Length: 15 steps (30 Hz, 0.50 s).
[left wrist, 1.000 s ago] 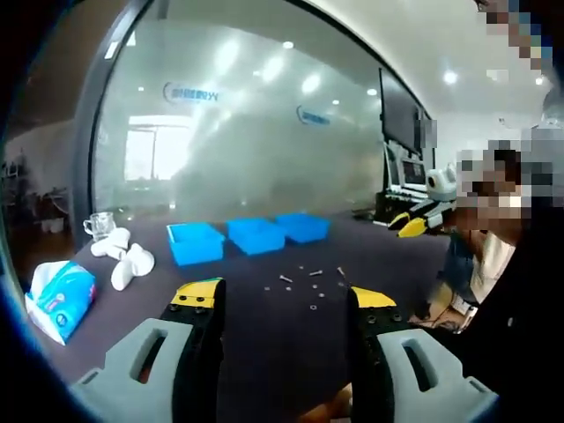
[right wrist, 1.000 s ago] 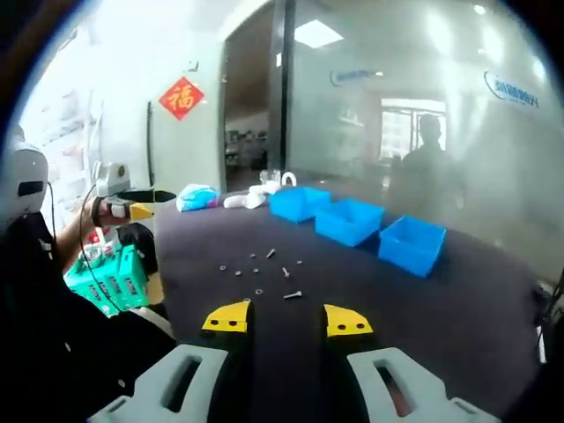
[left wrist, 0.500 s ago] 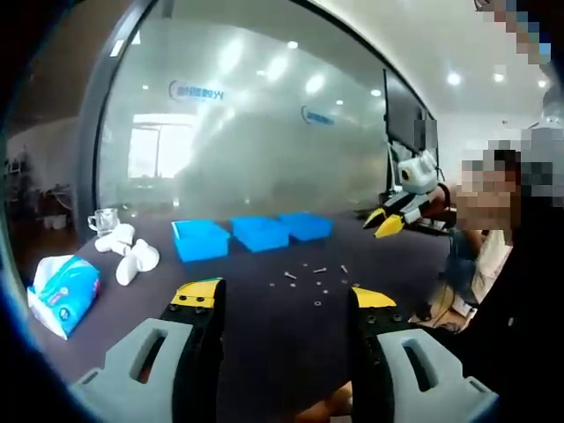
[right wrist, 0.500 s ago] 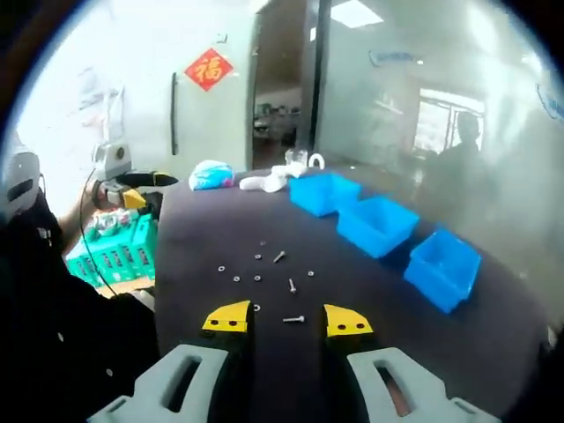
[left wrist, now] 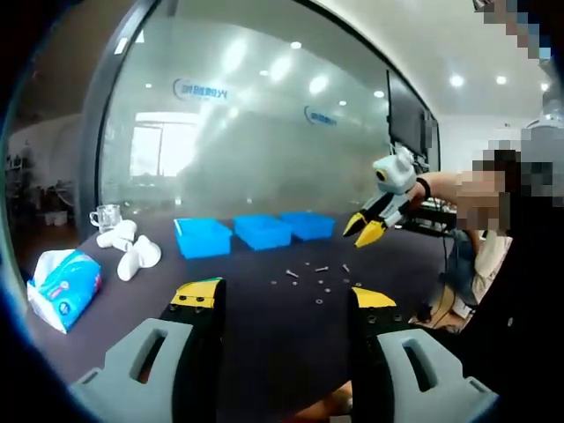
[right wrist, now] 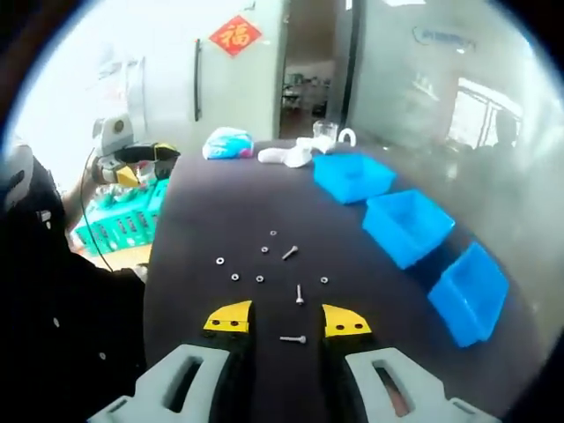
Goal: Sort the screws, nuts, and washers into the corresponding bins
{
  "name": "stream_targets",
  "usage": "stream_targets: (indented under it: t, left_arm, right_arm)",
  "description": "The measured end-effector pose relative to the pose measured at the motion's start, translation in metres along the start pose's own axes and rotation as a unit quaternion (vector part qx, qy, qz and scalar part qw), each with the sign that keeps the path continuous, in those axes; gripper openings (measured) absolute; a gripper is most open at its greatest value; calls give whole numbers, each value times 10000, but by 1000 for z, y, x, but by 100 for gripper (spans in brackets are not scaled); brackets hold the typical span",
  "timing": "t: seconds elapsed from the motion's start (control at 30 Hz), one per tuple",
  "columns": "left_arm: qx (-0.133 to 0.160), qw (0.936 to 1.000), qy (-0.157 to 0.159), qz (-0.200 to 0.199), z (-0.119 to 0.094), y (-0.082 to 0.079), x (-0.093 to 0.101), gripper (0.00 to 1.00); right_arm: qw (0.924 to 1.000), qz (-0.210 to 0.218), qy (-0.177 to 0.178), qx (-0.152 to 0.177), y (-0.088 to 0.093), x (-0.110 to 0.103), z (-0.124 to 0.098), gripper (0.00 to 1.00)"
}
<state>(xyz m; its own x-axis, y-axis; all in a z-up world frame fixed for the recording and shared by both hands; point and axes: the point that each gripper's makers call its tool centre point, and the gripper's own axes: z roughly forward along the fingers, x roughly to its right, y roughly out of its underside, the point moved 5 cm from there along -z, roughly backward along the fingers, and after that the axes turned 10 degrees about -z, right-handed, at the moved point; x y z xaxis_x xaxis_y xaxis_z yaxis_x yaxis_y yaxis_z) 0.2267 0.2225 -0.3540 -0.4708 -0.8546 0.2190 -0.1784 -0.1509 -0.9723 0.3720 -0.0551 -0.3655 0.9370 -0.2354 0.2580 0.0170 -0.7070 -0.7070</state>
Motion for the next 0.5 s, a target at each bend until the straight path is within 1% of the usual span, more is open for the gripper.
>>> stream_targets:
  t: [0.13,0.2,0.5]
  left_arm:
    - [36,10000,3,-10,0,-2,1,53]
    - [37,10000,5,11,0,-2,1,53]
    - [69,9999,-90,19,-5,-3,1,53]
  right_arm:
    - [9995,-167,-201,-184,-6,-1,14,24]
    - [9985,-296,-284,-351,-7,0,21,24]
    - [9914,-461,-620,-1052,-7,7,48,19]
